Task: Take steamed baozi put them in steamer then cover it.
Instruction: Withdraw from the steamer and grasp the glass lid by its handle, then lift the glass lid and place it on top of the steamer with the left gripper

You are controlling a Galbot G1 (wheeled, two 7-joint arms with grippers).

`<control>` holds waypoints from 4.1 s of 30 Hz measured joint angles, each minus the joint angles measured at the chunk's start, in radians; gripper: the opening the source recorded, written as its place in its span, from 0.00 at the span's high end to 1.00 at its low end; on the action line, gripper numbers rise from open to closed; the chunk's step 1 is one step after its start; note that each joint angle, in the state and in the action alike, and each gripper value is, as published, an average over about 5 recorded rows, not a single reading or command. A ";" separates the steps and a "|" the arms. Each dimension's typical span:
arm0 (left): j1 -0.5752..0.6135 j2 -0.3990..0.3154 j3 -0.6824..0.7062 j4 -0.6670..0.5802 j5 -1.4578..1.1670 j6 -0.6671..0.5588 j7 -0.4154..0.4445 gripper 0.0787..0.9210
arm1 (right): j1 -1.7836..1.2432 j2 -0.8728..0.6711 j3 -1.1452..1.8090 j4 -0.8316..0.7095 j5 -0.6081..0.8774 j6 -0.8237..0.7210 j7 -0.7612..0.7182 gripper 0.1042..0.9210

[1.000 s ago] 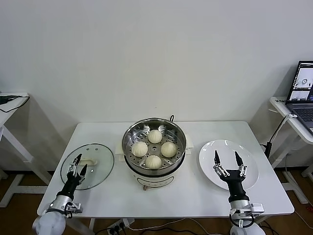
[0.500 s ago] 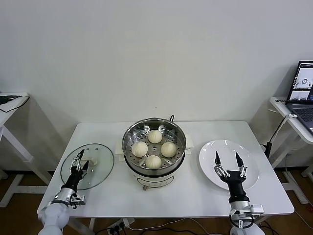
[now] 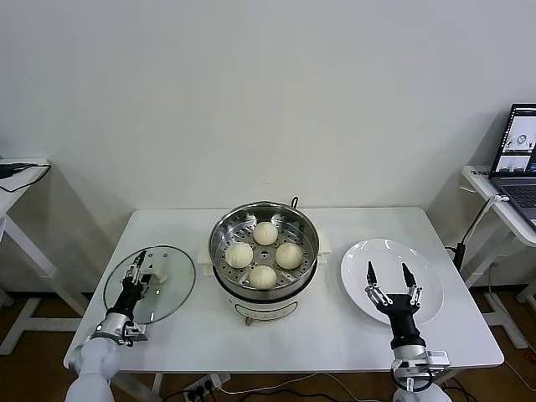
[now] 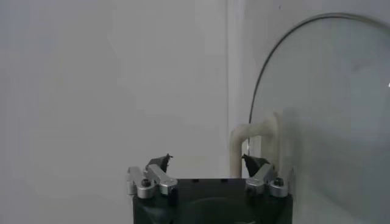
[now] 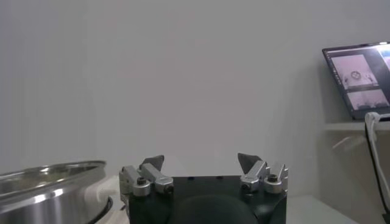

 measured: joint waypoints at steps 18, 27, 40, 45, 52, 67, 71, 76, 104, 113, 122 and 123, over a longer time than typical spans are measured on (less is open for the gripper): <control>-0.016 -0.005 -0.008 0.037 0.007 -0.001 -0.017 0.87 | 0.014 0.005 -0.005 -0.025 -0.011 0.012 -0.002 0.12; 0.051 0.018 -0.030 -0.134 -0.056 0.040 0.014 0.87 | 0.022 0.003 -0.012 -0.020 -0.011 0.013 -0.002 0.12; 0.264 0.120 0.017 -0.614 -0.262 0.281 0.215 0.87 | 0.030 -0.001 -0.015 -0.020 -0.004 0.017 -0.005 0.12; 0.300 0.168 0.101 -0.777 -0.296 0.422 0.310 0.87 | 0.028 0.003 -0.012 -0.020 -0.004 0.019 -0.006 0.12; 0.280 0.206 0.282 -0.906 -0.281 0.613 0.423 0.87 | 0.021 0.012 -0.007 -0.014 -0.008 0.020 -0.008 0.12; 0.055 0.155 0.676 -0.905 -0.141 0.877 0.562 0.87 | -0.001 0.039 0.016 -0.006 -0.030 0.022 -0.009 0.12; -0.006 0.120 0.755 -0.859 -0.108 0.916 0.575 0.87 | -0.006 0.044 0.022 -0.002 -0.035 0.022 -0.008 0.12; -0.069 0.075 0.828 -0.793 -0.074 0.944 0.582 0.87 | -0.012 0.051 0.024 0.000 -0.042 0.022 -0.007 0.12; -0.154 -0.091 0.931 -0.593 0.021 0.988 0.557 0.87 | -0.005 0.059 0.019 -0.015 -0.062 0.026 -0.010 0.12; -0.146 -0.098 0.919 -0.563 0.029 0.977 0.532 0.87 | -0.005 0.058 0.019 -0.019 -0.064 0.028 -0.011 0.12; -0.132 -0.114 0.919 -0.551 0.038 0.979 0.521 0.87 | 0.000 0.058 0.014 -0.027 -0.068 0.029 -0.013 0.12; -0.131 -0.115 0.920 -0.548 0.039 0.978 0.520 0.87 | 0.000 0.058 0.014 -0.028 -0.068 0.029 -0.013 0.12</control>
